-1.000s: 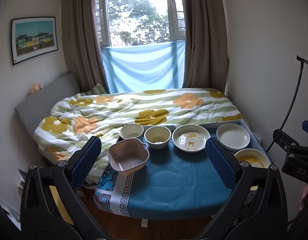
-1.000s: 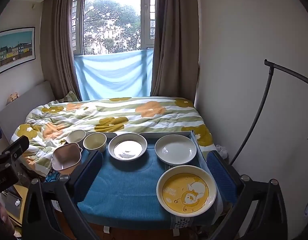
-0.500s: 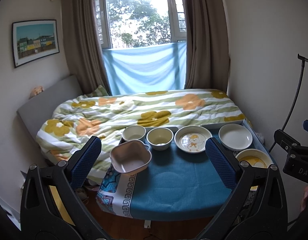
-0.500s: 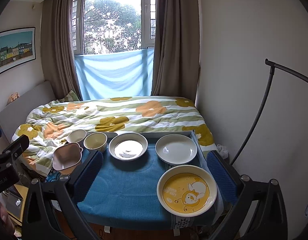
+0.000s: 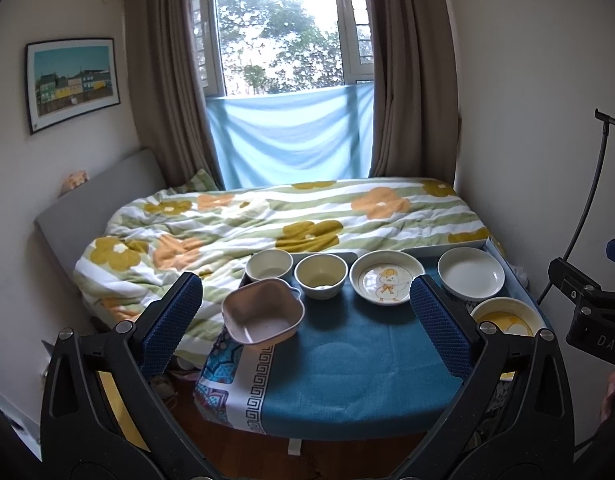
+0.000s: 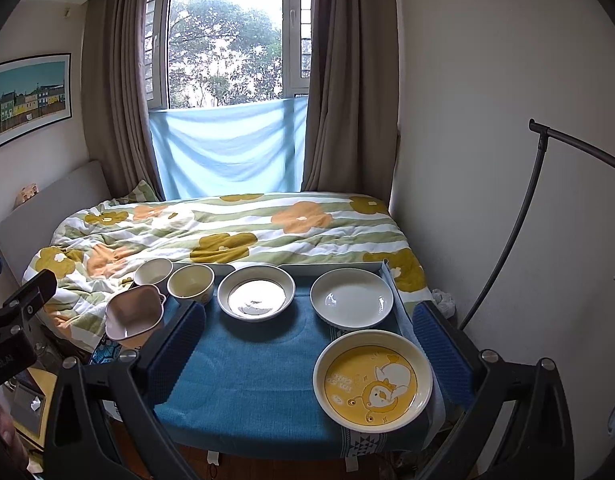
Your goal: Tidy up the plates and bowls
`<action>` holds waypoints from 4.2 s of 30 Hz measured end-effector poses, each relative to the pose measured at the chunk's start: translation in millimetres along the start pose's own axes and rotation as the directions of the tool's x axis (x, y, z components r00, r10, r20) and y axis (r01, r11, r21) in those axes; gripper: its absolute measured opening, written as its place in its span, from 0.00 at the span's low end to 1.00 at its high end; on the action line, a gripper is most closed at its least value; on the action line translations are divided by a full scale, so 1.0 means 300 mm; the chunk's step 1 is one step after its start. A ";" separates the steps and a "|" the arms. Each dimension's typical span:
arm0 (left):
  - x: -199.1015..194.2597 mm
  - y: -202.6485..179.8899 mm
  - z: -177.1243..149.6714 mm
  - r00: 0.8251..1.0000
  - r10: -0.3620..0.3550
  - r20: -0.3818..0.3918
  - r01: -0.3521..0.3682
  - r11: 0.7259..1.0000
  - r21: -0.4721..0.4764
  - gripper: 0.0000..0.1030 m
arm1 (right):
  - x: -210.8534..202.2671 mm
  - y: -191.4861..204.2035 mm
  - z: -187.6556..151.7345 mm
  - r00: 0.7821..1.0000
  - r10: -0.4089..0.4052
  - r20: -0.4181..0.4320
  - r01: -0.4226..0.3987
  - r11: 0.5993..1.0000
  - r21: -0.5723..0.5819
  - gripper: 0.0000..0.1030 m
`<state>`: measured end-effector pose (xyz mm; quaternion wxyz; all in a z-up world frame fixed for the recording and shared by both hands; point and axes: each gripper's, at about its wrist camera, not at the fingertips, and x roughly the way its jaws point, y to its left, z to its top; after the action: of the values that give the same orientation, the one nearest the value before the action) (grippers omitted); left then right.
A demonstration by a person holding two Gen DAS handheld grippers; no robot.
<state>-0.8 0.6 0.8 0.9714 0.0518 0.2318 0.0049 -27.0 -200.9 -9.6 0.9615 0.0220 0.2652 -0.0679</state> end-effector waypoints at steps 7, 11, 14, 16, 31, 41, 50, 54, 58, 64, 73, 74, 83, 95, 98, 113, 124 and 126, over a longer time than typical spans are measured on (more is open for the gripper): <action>0.000 -0.002 0.002 1.000 0.000 0.000 0.000 1.000 0.000 1.00 | 0.000 -0.002 -0.003 1.000 -0.001 0.000 0.001 1.000 -0.001 1.00; 0.000 -0.002 0.002 1.000 0.001 -0.001 -0.001 1.000 -0.001 1.00 | 0.000 -0.001 -0.001 1.000 0.000 0.000 0.000 1.000 -0.001 1.00; 0.000 -0.001 0.002 1.000 0.002 -0.001 -0.002 1.000 0.000 1.00 | -0.001 -0.002 -0.002 1.000 0.000 -0.001 0.000 1.000 -0.001 1.00; 0.000 0.000 0.002 1.000 0.002 -0.001 -0.002 1.000 0.000 1.00 | -0.001 -0.002 -0.002 1.000 0.000 -0.001 0.000 1.000 -0.001 1.00; -0.006 0.007 0.000 1.000 0.004 0.002 -0.004 1.000 0.000 1.00 | -0.002 0.000 -0.001 1.000 0.000 -0.001 0.000 1.000 -0.001 1.00; -0.007 0.009 0.000 1.000 0.004 0.002 -0.004 1.000 0.001 1.00 | -0.002 0.001 -0.001 1.000 -0.001 -0.002 0.001 1.000 0.000 1.00; -0.001 0.010 0.010 1.000 -0.004 -0.004 0.004 1.000 0.012 1.00 | -0.001 0.001 0.001 1.000 -0.001 -0.007 0.001 1.000 0.005 1.00; 0.038 -0.007 0.033 0.999 -0.044 -0.029 0.045 0.998 0.044 1.00 | 0.009 0.002 -0.012 0.999 -0.007 -0.035 0.008 1.000 0.027 1.00; 0.133 -0.062 0.042 0.986 -0.127 -0.108 0.138 0.986 0.098 1.00 | 0.052 -0.033 -0.036 0.996 -0.029 -0.080 0.036 0.996 0.087 1.00; 0.337 -0.210 0.009 0.928 -0.279 -0.246 0.324 0.931 0.169 1.00 | 0.115 -0.179 -0.116 0.980 -0.117 -0.160 0.152 0.963 0.222 1.00; 0.659 -0.556 -0.160 0.757 -0.446 -0.478 0.573 0.804 0.158 1.00 | 0.279 -0.450 -0.311 0.918 -0.152 -0.367 0.283 0.899 0.335 1.00; 0.690 -0.593 -0.183 0.736 -0.453 -0.504 0.591 0.793 0.151 1.00 | 0.296 -0.478 -0.332 0.912 -0.152 -0.381 0.291 0.895 0.339 1.00; 0.928 -0.817 -0.364 0.554 -0.470 -0.687 0.686 0.726 0.056 0.99 | 0.482 -0.681 -0.525 0.890 0.147 -0.432 0.140 0.814 0.564 0.97; 1.068 -0.956 -0.483 0.426 -0.444 -0.788 0.707 0.707 -0.016 0.47 | 0.625 -0.726 -0.576 0.847 0.283 -0.450 0.058 0.792 0.607 0.34; 1.073 -0.975 -0.496 0.416 -0.441 -0.795 0.708 0.706 -0.022 0.36 | 0.656 -0.740 -0.576 0.846 0.287 -0.449 0.051 0.795 0.604 0.27; 1.053 -1.049 -0.505 0.465 -0.406 -0.787 0.710 0.702 0.057 0.17 | 0.689 -0.748 -0.568 0.841 0.234 -0.488 0.062 0.854 0.516 0.11; 0.941 -1.023 -0.455 0.519 -0.413 -0.748 0.704 0.703 0.100 0.17 | 0.685 -0.729 -0.539 0.843 0.204 -0.497 0.056 0.886 0.459 0.11; 0.925 -0.999 -0.438 0.529 -0.418 -0.739 0.696 0.712 0.095 0.17 | 0.685 -0.721 -0.526 0.845 0.204 -0.495 0.045 0.895 0.445 0.11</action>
<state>183.3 -275.3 -271.3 0.7364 0.1547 0.5644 -0.3394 36.7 -427.1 -251.8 0.8225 0.2674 0.4962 -0.0763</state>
